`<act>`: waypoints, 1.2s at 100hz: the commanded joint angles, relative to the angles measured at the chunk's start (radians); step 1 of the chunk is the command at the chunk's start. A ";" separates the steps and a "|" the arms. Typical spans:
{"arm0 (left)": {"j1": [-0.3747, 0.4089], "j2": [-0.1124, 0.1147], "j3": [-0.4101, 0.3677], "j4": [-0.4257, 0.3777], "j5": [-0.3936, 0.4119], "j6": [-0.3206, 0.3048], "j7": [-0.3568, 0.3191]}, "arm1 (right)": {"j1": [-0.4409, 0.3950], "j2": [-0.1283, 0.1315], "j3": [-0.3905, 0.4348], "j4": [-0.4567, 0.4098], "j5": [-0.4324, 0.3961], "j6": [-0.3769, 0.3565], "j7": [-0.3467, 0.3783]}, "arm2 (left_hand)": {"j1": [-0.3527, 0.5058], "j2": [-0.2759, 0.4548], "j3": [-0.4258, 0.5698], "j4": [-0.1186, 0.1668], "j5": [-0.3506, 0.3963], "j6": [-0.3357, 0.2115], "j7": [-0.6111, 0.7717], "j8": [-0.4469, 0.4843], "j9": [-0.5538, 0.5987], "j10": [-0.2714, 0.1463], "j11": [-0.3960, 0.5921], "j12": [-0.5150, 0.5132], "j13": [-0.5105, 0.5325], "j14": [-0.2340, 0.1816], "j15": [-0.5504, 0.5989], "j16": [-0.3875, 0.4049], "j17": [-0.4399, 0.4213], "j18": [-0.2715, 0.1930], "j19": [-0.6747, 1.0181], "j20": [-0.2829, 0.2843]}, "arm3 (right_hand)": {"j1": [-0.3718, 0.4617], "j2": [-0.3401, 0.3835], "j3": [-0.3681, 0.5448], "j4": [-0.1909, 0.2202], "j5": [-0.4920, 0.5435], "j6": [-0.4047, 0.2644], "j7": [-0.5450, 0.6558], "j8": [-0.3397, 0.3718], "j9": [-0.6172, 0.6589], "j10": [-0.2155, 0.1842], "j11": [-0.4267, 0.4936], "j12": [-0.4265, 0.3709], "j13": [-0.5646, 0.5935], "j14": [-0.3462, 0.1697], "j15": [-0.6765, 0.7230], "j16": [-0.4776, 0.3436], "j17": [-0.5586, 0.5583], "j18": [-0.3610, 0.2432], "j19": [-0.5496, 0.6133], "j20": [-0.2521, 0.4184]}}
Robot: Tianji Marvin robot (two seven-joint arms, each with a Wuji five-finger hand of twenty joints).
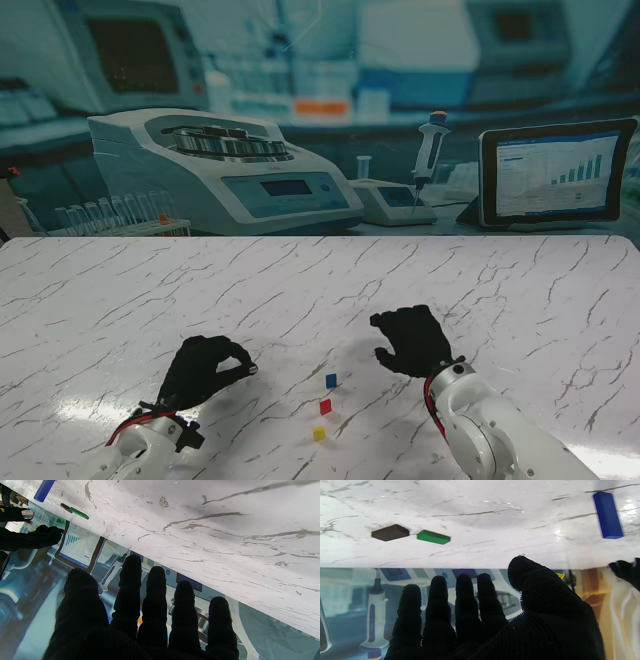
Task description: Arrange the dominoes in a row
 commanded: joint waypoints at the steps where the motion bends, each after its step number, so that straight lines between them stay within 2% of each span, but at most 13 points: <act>1: 0.004 -0.005 0.003 0.002 -0.003 -0.022 -0.010 | 0.015 -0.001 0.001 0.013 -0.002 0.015 0.010 | 0.005 0.010 0.001 0.020 0.006 -0.037 0.006 0.005 0.006 -0.034 0.004 0.015 0.018 -0.032 0.005 0.005 -0.009 0.017 0.008 0.008 | 0.007 -0.008 -0.016 -0.045 -0.031 0.022 -0.017 -0.018 -0.033 -0.011 -0.021 -0.014 -0.041 -0.017 -0.009 -0.017 -0.013 0.120 -0.017 0.012; 51: -0.002 -0.005 0.007 0.003 -0.011 -0.025 -0.021 | 0.157 -0.003 -0.067 0.131 0.054 0.107 0.082 | 0.004 0.008 0.001 0.020 0.005 -0.041 0.011 0.005 0.008 -0.040 0.005 0.015 0.021 -0.031 0.006 0.006 -0.009 0.016 0.010 0.009 | -0.008 -0.004 -0.032 -0.068 -0.073 0.012 -0.045 -0.050 -0.086 -0.024 -0.052 -0.051 -0.075 -0.034 -0.003 -0.029 -0.015 0.103 -0.027 0.018; 120: -0.003 -0.005 0.005 0.004 -0.017 -0.024 -0.026 | 0.296 -0.021 -0.199 0.290 0.164 0.180 0.074 | 0.009 0.006 0.001 0.019 0.006 -0.041 0.016 0.005 0.008 -0.039 0.006 0.015 0.021 -0.031 0.007 0.006 -0.009 0.017 0.010 0.009 | 0.008 -0.005 -0.034 -0.081 -0.069 0.010 -0.042 -0.069 -0.092 -0.025 -0.044 -0.071 -0.088 -0.052 0.008 -0.041 -0.026 0.060 -0.028 0.024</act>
